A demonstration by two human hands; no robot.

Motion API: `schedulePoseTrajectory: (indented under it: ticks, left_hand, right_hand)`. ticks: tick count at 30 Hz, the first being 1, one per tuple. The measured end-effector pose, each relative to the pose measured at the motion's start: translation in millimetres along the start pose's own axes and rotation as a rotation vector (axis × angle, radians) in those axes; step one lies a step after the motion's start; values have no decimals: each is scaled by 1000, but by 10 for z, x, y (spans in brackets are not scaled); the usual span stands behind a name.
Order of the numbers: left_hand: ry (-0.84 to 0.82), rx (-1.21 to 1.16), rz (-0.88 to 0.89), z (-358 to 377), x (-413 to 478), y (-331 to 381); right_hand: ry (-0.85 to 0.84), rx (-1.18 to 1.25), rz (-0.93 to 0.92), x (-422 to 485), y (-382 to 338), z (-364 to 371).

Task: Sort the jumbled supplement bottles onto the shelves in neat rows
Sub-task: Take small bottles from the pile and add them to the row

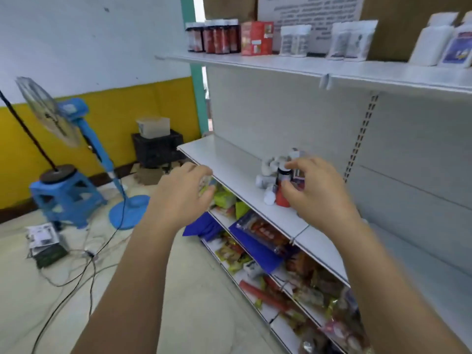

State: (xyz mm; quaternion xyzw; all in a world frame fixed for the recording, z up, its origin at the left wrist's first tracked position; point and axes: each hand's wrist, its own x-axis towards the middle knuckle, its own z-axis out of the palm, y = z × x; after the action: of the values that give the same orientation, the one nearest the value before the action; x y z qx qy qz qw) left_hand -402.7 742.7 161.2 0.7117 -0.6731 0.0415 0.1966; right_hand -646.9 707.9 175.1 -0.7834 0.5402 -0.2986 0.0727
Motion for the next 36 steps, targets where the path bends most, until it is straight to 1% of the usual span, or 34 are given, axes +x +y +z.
schedulePoseTrajectory:
  ticks: [5, 8, 11, 16, 21, 25, 30, 36]
  left_hand:
    - [-67, -106, -114, 436, -112, -711]
    - [-134, -125, -146, 660, -60, -1011]
    - [-196, -142, -166, 891, 131, -1242]
    - [-295, -167, -122, 1297, 756, -1481]
    - [-321, -189, -82, 1686, 1828, -1802]
    - [-362, -190, -18, 1948, 2696, -1915]
    - [-434, -256, 85, 2350, 3501, -1901]
    - [-586, -271, 357, 2905, 4474, -1638]
  right_hand:
    - [-138, 49, 117, 16, -70, 1005]
    - [-243, 49, 183, 84, -58, 1422]
    - [-302, 43, 225, 258, -33, 1718]
    - [-302, 32, 282, 814, 166, 2124]
    - [-290, 39, 356, 1716, 528, 2481]
    - [-273, 57, 457, 2332, 826, 2662]
    - [-238, 25, 596, 2757, 1077, 2835]
    - [-143, -41, 795, 3115, 1208, 3159]
